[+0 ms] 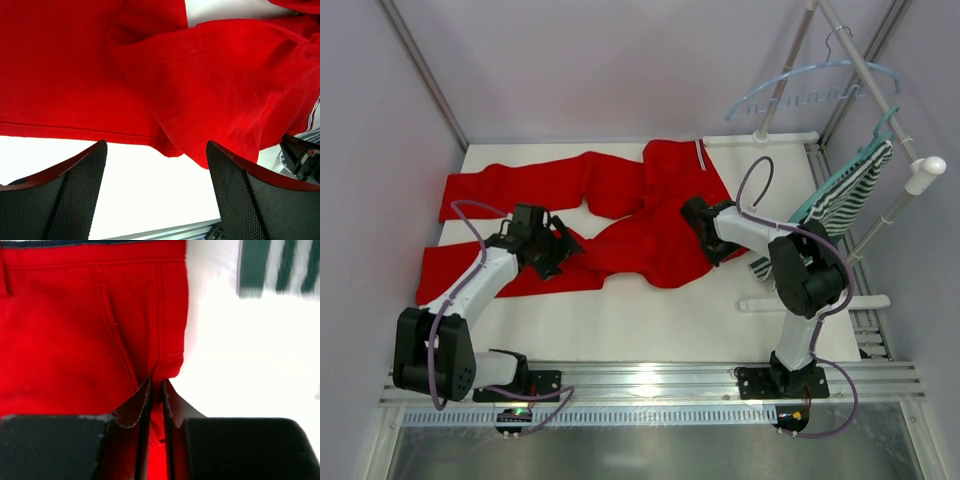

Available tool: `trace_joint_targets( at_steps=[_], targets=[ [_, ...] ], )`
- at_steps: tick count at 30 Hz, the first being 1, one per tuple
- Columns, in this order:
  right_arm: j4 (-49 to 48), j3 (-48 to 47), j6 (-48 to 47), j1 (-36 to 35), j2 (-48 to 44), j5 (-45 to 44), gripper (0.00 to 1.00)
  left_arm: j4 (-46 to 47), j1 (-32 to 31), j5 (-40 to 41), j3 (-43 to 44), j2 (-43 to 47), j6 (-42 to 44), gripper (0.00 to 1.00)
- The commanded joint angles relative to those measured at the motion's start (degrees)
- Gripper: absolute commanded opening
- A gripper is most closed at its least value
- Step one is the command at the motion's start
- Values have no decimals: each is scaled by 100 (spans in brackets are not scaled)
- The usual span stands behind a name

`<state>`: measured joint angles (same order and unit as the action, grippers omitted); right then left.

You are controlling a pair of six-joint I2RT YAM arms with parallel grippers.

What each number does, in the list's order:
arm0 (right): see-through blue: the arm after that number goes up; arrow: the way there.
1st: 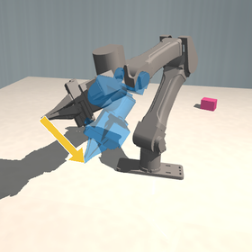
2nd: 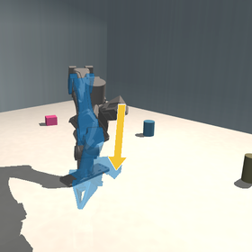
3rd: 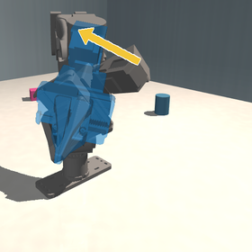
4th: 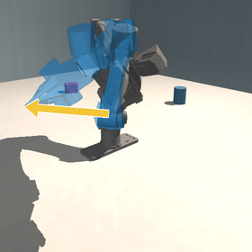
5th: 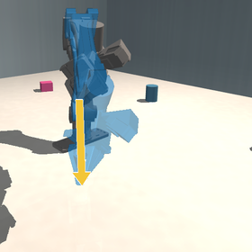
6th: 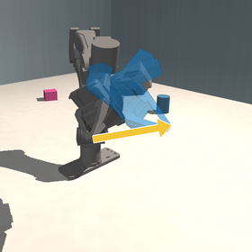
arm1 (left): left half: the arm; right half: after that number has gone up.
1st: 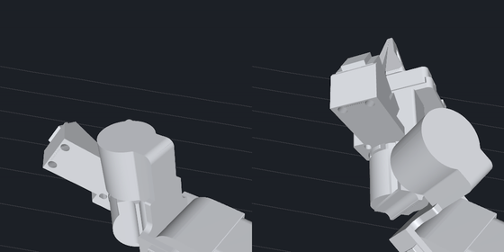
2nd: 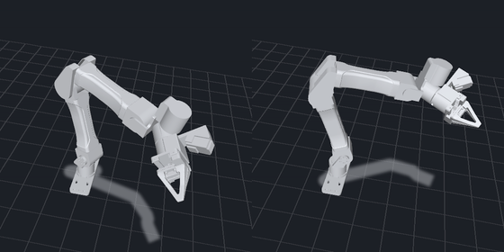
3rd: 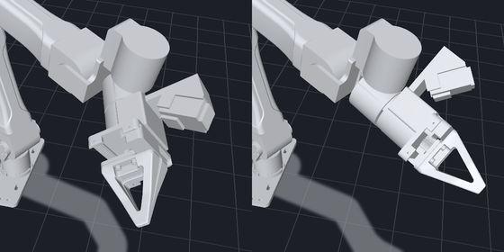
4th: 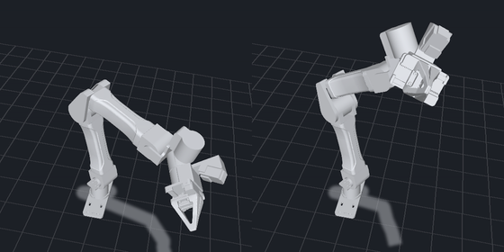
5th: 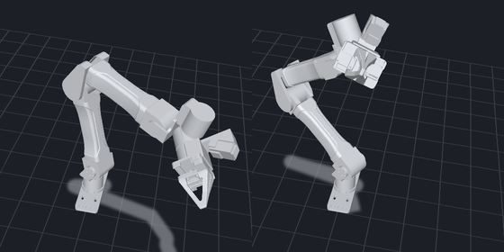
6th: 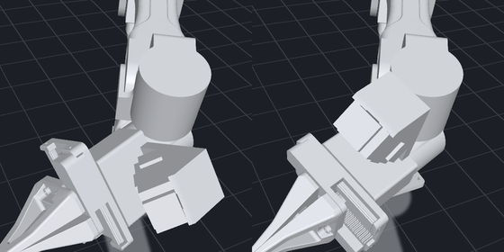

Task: Place the trousers on the hanger
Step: Fold the trousers

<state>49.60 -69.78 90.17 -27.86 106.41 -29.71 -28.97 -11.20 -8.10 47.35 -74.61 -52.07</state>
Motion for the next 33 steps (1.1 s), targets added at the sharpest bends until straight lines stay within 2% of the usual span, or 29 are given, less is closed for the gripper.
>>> trace_joint_targets(
  at_steps=[1,3,4,5,7,8,10,13,17,23,29,30,33],
  targets=[
    [287,139,361,-483,-480,-8,14,146,-162,186,125,175,4,80],
    [182,324,361,-632,-577,-17,18,164,-224,247,116,140,-57,80],
    [155,403,343,-633,-673,-26,27,172,-251,265,125,96,-75,80],
    [103,578,300,-633,-744,-95,42,181,-277,274,116,78,-84,81],
    [-47,780,247,-590,-937,-175,55,164,-286,291,134,8,-92,81],
    [-126,990,220,-555,-1173,-192,60,138,-286,300,143,-1,-84,80],
    [-372,1211,124,-432,-1420,-315,63,129,-295,309,116,16,-110,80],
    [-881,1668,-235,-29,-1790,-316,63,129,-304,326,116,60,-136,80],
    [-1295,1740,-526,437,-1843,-140,63,111,-304,344,143,43,-136,80],
    [-1410,1450,-703,860,-1413,-78,63,93,-304,397,151,8,-128,80],
    [-1261,1063,-729,975,-860,-70,61,58,-304,519,152,-1,-110,80],
    [-1260,1028,-703,1027,-807,-35,59,41,-304,563,151,16,-101,80],
    [-1234,993,-711,1054,-683,-34,39,-12,-304,695,221,60,-66,80]
  ],
)
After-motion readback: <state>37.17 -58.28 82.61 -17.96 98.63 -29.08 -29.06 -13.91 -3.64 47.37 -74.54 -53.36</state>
